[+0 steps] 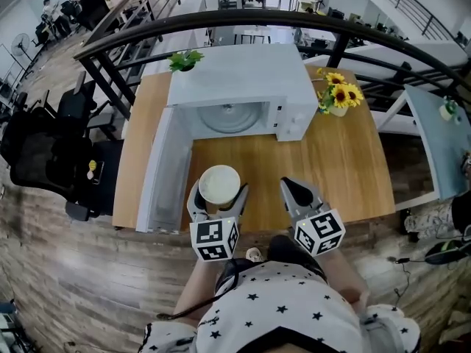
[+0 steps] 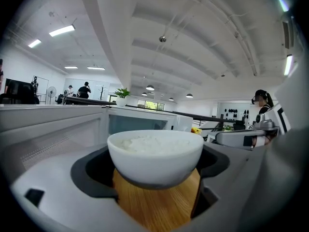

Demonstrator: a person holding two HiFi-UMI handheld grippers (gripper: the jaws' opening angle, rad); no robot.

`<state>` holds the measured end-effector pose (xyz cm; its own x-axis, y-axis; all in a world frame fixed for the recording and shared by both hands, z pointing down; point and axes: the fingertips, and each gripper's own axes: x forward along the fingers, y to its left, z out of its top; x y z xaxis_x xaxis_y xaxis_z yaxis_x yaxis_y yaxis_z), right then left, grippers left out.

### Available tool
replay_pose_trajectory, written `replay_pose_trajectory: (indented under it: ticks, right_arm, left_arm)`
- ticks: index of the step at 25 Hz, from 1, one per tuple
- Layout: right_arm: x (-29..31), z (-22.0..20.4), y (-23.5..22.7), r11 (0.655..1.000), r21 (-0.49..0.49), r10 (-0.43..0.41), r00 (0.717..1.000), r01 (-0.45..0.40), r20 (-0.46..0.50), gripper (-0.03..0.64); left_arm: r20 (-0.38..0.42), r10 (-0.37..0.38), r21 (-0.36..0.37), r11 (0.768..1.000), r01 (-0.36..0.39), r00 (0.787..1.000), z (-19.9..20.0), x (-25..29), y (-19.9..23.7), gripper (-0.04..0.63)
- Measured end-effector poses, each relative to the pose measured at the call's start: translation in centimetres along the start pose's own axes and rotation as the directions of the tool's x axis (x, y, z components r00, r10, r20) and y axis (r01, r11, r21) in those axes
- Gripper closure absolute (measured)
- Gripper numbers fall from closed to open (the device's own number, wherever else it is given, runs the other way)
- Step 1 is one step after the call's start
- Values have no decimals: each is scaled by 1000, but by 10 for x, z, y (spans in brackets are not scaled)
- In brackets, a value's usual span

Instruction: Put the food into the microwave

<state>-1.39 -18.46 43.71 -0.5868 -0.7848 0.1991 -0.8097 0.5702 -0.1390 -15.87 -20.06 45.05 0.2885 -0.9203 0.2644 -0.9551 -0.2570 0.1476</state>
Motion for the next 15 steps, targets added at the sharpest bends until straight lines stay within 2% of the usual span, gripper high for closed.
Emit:
replay_pose_trajectory:
  ticks: [5,15]
  right_arm:
    - [1,-6,-5,1000,-4,-5,999,5,-32,611]
    - [37,1,-30,998,-22,50,998,-51,-41,611]
  left_arm:
    - [4,2,-9,1000,-2,1000,1,20,4,109]
    - [17,32,-3,999,-32,999,14,74,12,109]
